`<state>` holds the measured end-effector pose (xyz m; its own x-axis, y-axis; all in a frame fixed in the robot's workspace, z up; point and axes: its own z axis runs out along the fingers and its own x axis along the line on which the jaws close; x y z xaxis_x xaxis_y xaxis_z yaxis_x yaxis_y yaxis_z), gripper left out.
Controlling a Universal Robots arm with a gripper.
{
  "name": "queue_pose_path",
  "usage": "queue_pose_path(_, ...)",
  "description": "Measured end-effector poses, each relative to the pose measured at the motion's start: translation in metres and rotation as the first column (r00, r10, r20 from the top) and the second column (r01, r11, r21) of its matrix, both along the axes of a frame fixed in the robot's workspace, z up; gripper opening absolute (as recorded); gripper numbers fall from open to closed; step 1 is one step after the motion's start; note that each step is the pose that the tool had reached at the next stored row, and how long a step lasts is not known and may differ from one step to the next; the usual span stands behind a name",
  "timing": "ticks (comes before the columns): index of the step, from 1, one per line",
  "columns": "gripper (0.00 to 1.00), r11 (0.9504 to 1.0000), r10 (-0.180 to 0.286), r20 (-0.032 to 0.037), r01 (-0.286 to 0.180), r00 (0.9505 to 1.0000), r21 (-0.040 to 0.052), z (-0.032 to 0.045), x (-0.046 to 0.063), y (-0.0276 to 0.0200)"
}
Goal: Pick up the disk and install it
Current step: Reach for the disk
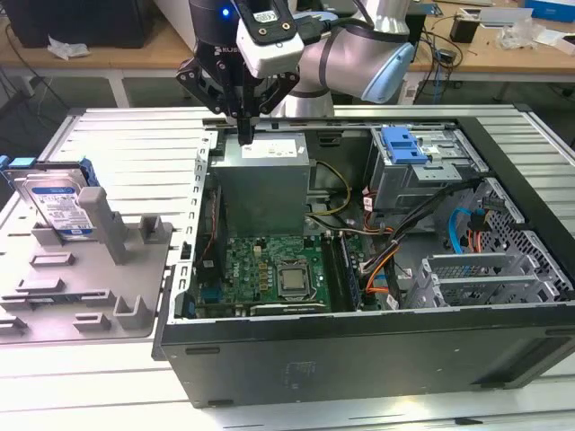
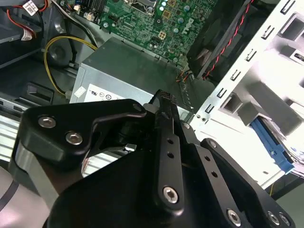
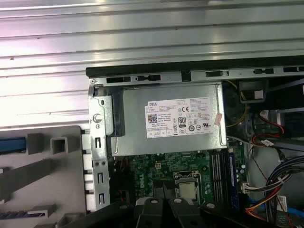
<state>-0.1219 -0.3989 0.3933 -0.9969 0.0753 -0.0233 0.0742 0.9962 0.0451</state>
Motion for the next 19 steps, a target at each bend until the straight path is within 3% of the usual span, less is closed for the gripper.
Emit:
queue_pose_path(6, 0.11, 1.0, -0.001, 0.0001, 0.001, 1.0, 0.0001, -0.0001, -0.003, 0.0003)
queue_pose_path(19, 0.11, 0.9999, -0.013, 0.0, 0.013, 0.9999, 0.0, -0.0002, -0.057, 0.0106)
